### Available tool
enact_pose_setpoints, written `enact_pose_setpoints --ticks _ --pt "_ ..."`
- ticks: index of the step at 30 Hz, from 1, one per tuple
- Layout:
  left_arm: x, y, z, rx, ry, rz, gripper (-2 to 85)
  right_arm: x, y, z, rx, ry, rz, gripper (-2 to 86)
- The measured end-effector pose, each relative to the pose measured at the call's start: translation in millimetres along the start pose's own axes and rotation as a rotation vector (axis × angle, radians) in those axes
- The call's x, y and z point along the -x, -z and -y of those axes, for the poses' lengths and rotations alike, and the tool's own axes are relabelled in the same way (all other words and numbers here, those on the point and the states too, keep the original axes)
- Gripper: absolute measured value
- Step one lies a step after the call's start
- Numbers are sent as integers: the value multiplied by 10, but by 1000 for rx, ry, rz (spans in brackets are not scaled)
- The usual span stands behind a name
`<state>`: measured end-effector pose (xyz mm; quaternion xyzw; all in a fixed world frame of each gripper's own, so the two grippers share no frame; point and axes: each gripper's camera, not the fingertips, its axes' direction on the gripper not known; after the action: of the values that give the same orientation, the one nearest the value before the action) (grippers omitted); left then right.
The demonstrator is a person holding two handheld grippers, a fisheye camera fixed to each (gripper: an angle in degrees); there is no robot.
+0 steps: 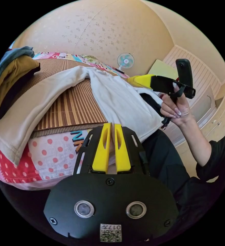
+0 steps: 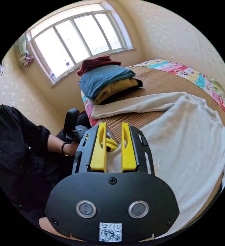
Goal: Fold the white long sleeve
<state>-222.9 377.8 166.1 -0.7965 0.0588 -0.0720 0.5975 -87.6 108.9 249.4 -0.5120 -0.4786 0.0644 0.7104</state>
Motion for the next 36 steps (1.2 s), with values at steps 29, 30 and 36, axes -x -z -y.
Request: enact_pose_setpoints --ticks 29,30,36 --pt "265 181 150 48 34 -101 10 -4356 2250 -1200 -995 -767 -219 27" --pt "291 182 157 46 42 -113 9 -4514 2154 -1467 -920 -886 -327 27" --pt "361 208 165 30 57 -136 7 -5067 1626 -1831 -393 -1111 -535 27"
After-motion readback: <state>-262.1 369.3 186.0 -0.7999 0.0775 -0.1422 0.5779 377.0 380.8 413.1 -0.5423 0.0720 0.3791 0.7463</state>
